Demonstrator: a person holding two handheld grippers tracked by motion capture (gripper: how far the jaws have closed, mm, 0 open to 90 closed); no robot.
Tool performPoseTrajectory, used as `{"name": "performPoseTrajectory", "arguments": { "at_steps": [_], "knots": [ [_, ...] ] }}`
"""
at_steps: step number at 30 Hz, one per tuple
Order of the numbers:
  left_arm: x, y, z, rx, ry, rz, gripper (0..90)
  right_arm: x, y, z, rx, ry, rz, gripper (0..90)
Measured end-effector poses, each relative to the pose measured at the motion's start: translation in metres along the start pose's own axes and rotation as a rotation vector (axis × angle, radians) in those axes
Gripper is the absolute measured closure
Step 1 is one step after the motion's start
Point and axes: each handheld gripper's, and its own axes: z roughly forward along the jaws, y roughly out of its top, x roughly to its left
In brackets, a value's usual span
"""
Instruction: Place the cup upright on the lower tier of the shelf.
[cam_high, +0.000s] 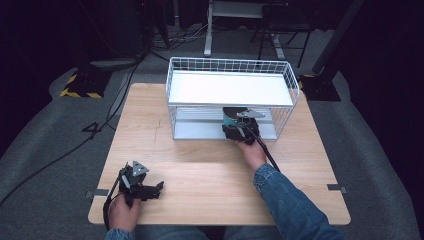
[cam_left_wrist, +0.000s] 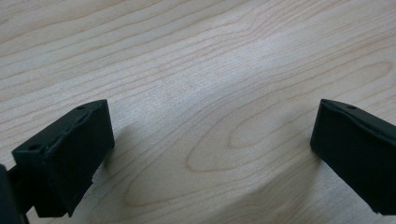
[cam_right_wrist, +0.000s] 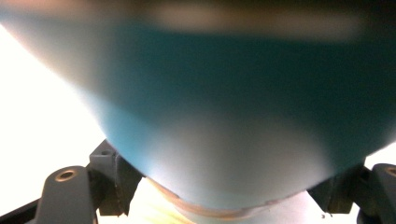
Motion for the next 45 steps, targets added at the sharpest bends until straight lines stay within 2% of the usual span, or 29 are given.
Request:
{"name": "performPoseTrajectory", "arguments": {
  "at_steps": [3,4,8,11,14,23,35,37,39,45],
  "knots": [
    [0.000,0.000,0.000,0.001,-0.002,0.000,0.1,-0.002,0.000,0.005,0.001,-0.010,0.017,23.9],
    [0.000,0.000,0.000,0.000,-0.002,-0.001,0.1,-0.003,0.000,0.008,-0.009,-0.013,0.002,23.9],
    [0.000,0.000,0.000,0.000,-0.002,-0.001,0.0,-0.004,0.000,0.015,-0.004,-0.018,0.014,23.9],
    [0.000,0.000,0.000,0.000,-0.001,-0.001,0.1,-0.004,0.000,0.020,-0.002,-0.026,0.000,23.8],
    [0.000,0.000,0.000,0.001,0.000,0.001,0.1,-0.006,0.000,0.026,-0.002,-0.038,0.007,23.8],
    [0.000,0.000,0.000,0.000,0.000,0.001,0.0,-0.007,-0.001,0.036,-0.002,-0.034,0.017,23.7],
    [0.000,0.000,0.000,0.000,0.000,0.001,0.0,-0.007,-0.002,0.037,-0.003,-0.030,0.014,22.9],
    [0.000,0.000,0.000,0.001,0.000,0.001,0.1,-0.007,-0.002,0.038,-0.008,-0.025,0.009,19.9],
    [0.000,0.000,0.000,0.000,0.000,0.001,0.1,-0.008,-0.002,0.037,-0.006,-0.011,0.027,17.0],
    [0.000,0.000,0.000,0.000,0.000,0.000,0.1,-0.011,0.000,0.035,-0.025,-0.026,0.038,14.8]
  ]
}}
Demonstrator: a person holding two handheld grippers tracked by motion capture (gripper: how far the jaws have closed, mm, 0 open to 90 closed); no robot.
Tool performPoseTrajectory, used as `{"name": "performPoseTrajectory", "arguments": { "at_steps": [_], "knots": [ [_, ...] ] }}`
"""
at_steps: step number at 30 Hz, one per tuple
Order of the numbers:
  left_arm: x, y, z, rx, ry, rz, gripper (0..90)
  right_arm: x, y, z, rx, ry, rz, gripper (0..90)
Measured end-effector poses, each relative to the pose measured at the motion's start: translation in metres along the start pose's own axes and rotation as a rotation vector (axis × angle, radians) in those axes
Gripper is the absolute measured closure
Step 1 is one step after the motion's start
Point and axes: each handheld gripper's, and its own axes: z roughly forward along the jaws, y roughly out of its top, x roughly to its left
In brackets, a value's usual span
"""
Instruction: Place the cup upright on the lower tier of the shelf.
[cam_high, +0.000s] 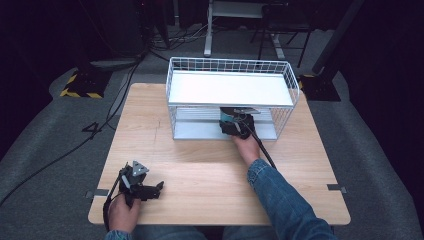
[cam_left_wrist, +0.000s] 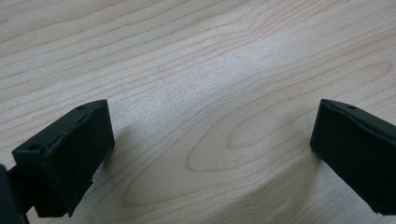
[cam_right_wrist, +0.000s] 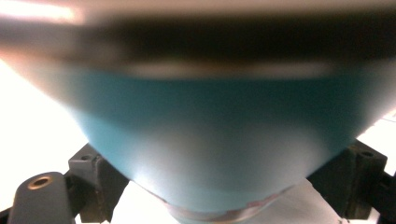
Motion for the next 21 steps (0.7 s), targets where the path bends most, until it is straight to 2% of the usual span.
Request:
{"name": "performPoseTrajectory", "arguments": {
  "at_steps": [7,11,13,18,20,21],
  "knots": [
    [0.000,0.000,0.000,0.001,0.000,0.001,0.1,0.000,-0.001,-0.007,-0.002,-0.008,-0.007,11.4],
    [0.000,0.000,0.000,0.000,-0.002,-0.001,0.1,-0.002,-0.001,-0.017,-0.006,0.003,-0.031,11.4],
    [0.000,0.000,0.000,0.000,-0.002,-0.001,0.1,-0.004,-0.001,-0.023,-0.011,0.015,-0.044,11.4],
    [0.000,0.000,0.000,0.000,-0.002,-0.001,0.1,-0.009,-0.001,-0.041,-0.007,0.057,-0.025,9.5],
    [0.000,0.000,0.000,0.000,0.000,0.000,0.1,-0.012,-0.001,-0.049,-0.012,0.067,-0.032,9.4],
    [0.000,0.000,0.000,0.000,-0.002,-0.002,0.1,-0.013,-0.001,-0.053,-0.001,0.081,-0.019,9.4]
  ]
}}
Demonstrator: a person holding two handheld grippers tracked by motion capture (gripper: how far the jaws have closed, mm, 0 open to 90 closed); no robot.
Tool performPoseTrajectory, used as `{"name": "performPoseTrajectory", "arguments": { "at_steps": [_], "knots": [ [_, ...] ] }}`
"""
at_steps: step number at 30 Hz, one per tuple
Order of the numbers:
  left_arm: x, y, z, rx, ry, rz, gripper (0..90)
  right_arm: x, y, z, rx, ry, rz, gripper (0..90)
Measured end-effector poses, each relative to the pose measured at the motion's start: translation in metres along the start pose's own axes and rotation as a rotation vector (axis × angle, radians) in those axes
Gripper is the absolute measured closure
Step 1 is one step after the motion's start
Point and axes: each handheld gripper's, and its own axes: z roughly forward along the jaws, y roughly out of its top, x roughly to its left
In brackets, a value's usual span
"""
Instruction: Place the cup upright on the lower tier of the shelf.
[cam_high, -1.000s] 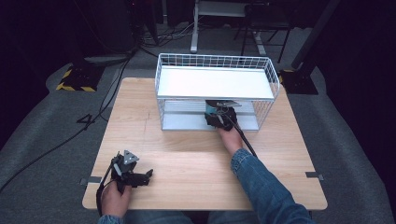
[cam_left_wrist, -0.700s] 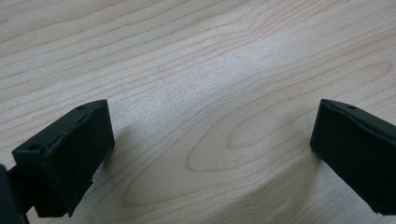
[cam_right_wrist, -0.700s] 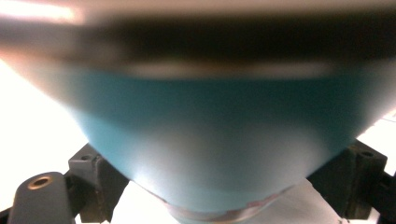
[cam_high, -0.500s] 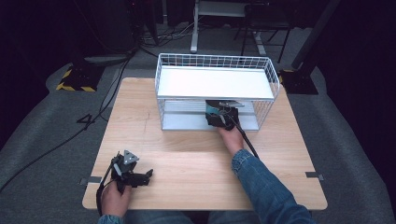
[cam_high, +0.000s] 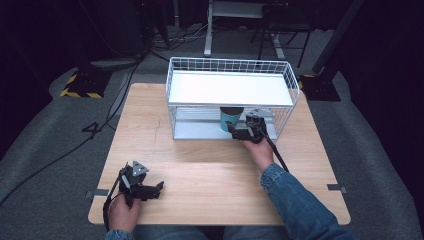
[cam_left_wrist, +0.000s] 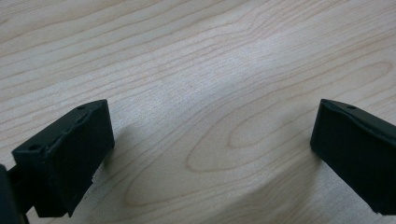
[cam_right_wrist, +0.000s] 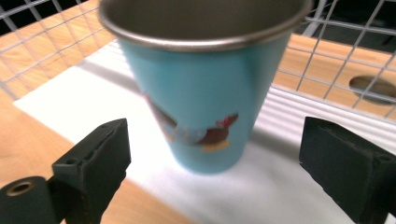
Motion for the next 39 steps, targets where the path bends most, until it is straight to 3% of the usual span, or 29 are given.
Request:
{"name": "performPoseTrajectory", "arguments": {
  "at_steps": [16,20,24,35,39],
  "knots": [
    [0.000,0.000,0.000,0.000,0.002,0.001,0.0,-0.019,-0.016,-0.076,0.015,0.042,0.000,9.4],
    [0.000,0.000,0.000,-0.001,0.000,0.000,0.1,-0.028,-0.018,-0.094,0.098,0.065,-0.001,9.4],
    [0.000,0.000,0.000,0.000,0.000,0.000,0.1,-0.036,-0.022,-0.111,0.143,0.056,-0.019,9.2],
    [0.000,0.000,0.000,0.001,0.000,-0.001,0.1,-0.053,-0.052,-0.163,0.107,0.035,-0.006,9.2],
    [0.000,0.001,0.001,0.001,-0.003,0.001,0.0,-0.058,-0.063,-0.173,0.102,0.043,-0.009,9.2]
  ]
}}
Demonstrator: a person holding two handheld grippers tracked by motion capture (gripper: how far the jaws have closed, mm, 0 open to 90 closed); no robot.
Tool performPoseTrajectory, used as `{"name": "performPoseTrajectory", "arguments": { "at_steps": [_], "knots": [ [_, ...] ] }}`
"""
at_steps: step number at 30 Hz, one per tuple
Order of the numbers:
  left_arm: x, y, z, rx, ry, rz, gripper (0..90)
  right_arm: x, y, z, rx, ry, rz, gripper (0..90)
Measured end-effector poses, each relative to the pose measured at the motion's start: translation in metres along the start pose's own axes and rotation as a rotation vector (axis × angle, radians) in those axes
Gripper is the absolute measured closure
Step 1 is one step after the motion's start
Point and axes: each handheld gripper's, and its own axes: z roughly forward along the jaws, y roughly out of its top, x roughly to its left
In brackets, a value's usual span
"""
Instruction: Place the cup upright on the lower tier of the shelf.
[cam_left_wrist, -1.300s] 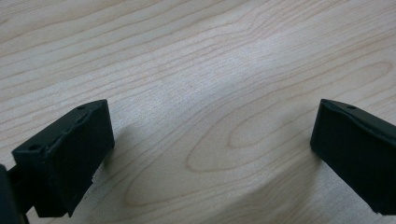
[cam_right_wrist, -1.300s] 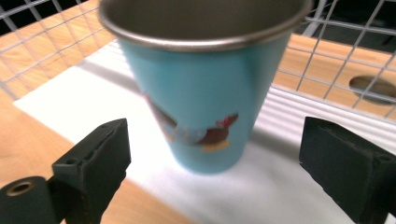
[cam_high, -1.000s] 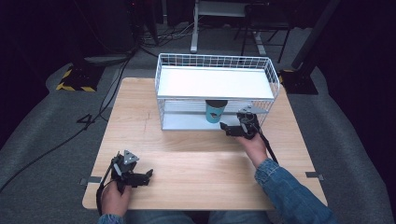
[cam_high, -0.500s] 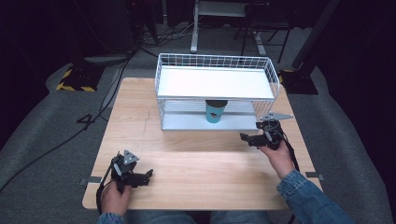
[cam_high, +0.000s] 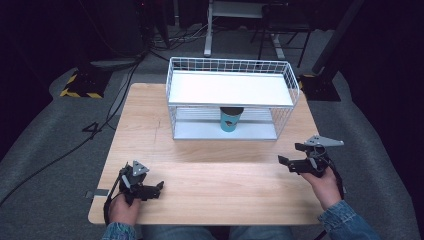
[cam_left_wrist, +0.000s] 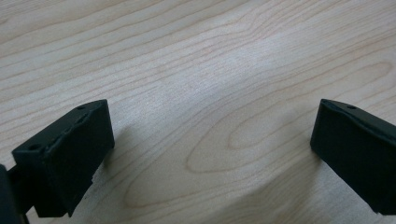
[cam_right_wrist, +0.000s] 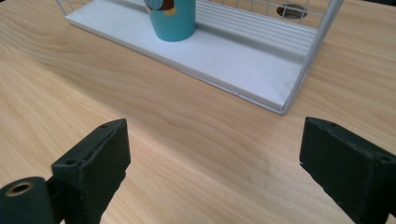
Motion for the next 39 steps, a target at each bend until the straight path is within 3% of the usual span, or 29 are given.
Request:
{"name": "performPoseTrajectory", "arguments": {
  "at_steps": [14,24,27,39],
  "knots": [
    [-0.001,0.005,0.004,0.001,0.007,-0.009,0.0,-0.003,-0.041,-0.016,0.012,-0.003,0.000,10.5],
    [-0.001,0.008,0.007,0.002,0.003,-0.006,0.0,-0.003,-0.077,-0.008,0.028,-0.022,-0.027,10.5],
    [-0.001,0.008,0.007,0.001,0.005,-0.002,0.0,-0.003,-0.086,-0.004,0.046,-0.044,-0.013,9.9],
    [-0.002,0.009,0.008,0.002,0.002,-0.004,0.0,-0.004,-0.094,0.006,0.132,-0.088,-0.015,5.6]
  ]
}}
